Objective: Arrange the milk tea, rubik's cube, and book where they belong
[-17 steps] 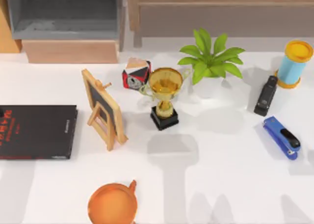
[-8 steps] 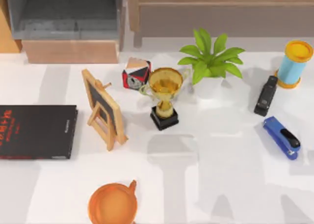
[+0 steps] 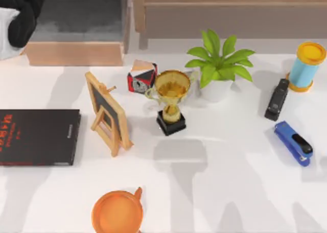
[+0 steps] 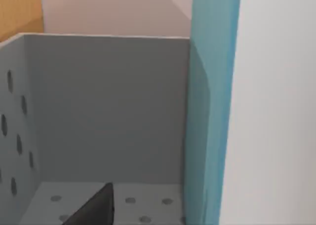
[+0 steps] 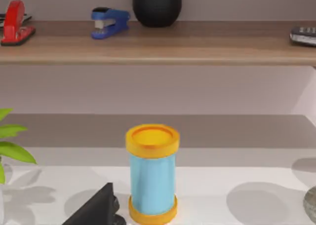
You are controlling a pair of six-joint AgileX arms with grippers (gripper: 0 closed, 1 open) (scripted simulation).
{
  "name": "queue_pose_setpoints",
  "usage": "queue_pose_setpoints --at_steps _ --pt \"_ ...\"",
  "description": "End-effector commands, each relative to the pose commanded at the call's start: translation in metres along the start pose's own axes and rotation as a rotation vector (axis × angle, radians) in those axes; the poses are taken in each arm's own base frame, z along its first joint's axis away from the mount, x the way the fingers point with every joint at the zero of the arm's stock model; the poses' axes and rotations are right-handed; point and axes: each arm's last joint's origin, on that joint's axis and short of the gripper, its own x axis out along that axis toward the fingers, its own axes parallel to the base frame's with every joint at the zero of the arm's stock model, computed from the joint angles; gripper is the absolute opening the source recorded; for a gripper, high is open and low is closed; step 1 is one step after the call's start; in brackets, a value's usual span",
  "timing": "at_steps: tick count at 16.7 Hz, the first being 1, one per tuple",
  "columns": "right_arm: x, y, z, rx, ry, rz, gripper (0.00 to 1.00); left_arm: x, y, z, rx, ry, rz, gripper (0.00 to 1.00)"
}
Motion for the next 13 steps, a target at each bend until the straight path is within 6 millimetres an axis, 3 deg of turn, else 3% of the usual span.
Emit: queue_pose_setpoints --at_steps 7,13 --pt "0.0 0.0 0.0 0.0 0.0 0.0 1.0 0.006 0.0 -0.007 0.003 0.013 0.005 1.0" --pt "0.0 0.0 0.0 0.0 0.0 0.0 1.0 0.029 -0.002 -0.006 0.002 0.008 0.001 1.0"
